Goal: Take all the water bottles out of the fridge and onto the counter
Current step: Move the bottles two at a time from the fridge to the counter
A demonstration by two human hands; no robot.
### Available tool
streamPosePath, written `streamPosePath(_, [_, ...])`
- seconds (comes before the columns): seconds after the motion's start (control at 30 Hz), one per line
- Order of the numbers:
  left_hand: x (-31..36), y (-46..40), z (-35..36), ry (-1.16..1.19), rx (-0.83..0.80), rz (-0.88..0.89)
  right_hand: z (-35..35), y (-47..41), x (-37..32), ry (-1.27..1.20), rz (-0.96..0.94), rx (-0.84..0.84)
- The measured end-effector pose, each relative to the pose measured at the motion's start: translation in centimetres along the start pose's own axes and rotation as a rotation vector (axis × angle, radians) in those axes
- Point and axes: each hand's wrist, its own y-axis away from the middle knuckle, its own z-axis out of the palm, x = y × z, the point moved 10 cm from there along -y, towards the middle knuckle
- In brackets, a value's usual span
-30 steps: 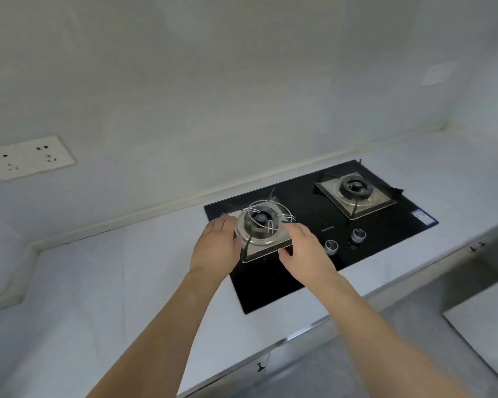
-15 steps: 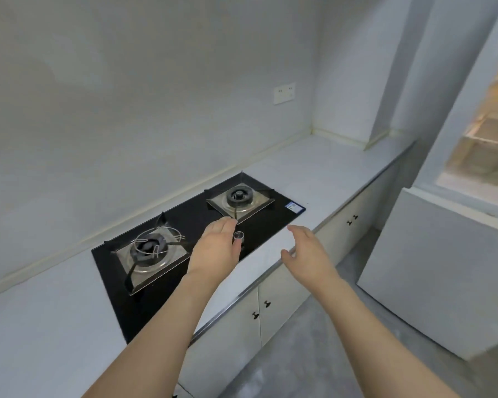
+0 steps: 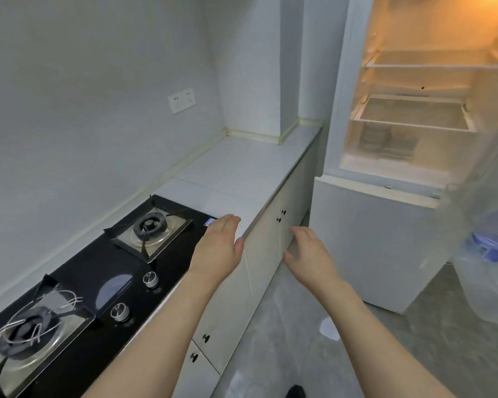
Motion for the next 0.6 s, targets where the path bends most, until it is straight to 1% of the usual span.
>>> streamPosePath(0.17, [3.4, -8.2, 4.7, 0.078, -0.039, 0.077, -3.7, -5.9, 5.6, 0.036, 0.086, 0.059])
streamPosePath(0.37, [7.5, -16.8, 9.2, 0.158, -0.092, 0.125, -7.9, -11.2, 11.7, 0.069, 0.187, 0.119])
streamPosePath(0.5, [11.2, -20.0, 12.0, 0.200, -0.144, 0.150, -10.9, -11.5, 15.4, 0.092, 0.252, 0.156])
streamPosePath(0.6, [15.0, -21.4, 13.2, 0.248, -0.169, 0.169, -14.0, -9.9, 18.9, 0.104, 0.327, 0.212])
